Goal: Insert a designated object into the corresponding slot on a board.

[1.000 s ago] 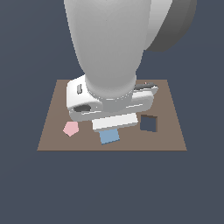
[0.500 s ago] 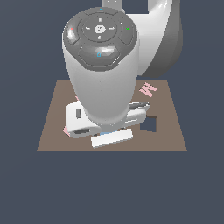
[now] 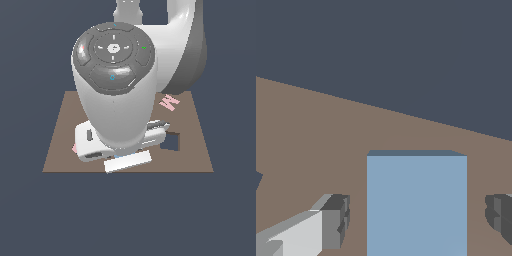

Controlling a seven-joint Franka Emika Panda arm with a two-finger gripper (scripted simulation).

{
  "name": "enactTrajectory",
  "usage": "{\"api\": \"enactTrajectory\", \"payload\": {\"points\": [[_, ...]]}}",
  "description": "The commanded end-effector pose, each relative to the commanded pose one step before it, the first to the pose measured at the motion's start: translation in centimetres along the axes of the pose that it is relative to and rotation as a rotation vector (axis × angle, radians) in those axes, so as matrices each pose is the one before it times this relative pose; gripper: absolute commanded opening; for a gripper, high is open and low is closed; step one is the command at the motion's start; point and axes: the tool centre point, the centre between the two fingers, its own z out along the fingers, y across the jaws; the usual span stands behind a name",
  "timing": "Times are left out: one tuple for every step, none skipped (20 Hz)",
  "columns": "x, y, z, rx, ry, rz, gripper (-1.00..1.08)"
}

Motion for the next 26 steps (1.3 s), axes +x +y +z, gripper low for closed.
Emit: {"api": "enactTrajectory", "payload": {"points": [[0.005,-0.047,-0.09,-0.00003,0.00079,0.00047,1.0],[-0.007,0.049,0.022,0.0,0.0,0.0,1.0],[0.0,-0.001,0.049,0.0,0.0,0.0,1.0],[0.0,-0.004,0.147,0.0,0.0,0.0,1.0],[0.0,-0.006,0.244,0.0,0.0,0.0,1.0],[-0.002,-0.009,0.342,0.0,0.0,0.0,1.0],[-0.005,-0.012,0.416,0.0,0.0,0.0,1.0],[-0.006,-0.01,0.342,0.0,0.0,0.0,1.0],[-0.005,-0.008,0.245,0.0,0.0,0.0,1.0],[-0.004,-0.005,0.147,0.0,0.0,0.0,1.0],[-0.001,-0.002,0.049,0.0,0.0,0.0,1.0],[0.0,0.0,0.0,0.0,0.0,0.0,-1.0],[0.0,0.0,0.0,0.0,0.0,0.0,-1.0],[0.0,0.0,0.0,0.0,0.0,0.0,-1.0],[0.0,0.0,0.0,0.0,0.0,0.0,-1.0],[0.0,0.0,0.0,0.0,0.0,0.0,-1.0],[0.0,0.0,0.0,0.0,0.0,0.0,-1.0],[0.0,0.0,0.0,0.0,0.0,0.0,-1.0],[0.0,0.0,0.0,0.0,0.0,0.0,-1.0],[0.0,0.0,0.0,0.0,0.0,0.0,-1.0],[0.0,0.0,0.0,0.0,0.0,0.0,-1.0],[0.04,0.051,-0.101,-0.00054,0.00142,0.00029,-1.0],[-0.002,-0.003,-0.064,0.0,0.0,0.0,-1.0],[-0.005,-0.011,-0.142,0.00027,-0.00063,-0.00003,-1.0],[-0.006,-0.011,-0.156,0.00019,-0.00045,-0.00003,-1.0],[-0.003,-0.003,-0.064,0.0,0.0,0.0,-1.0]]}}
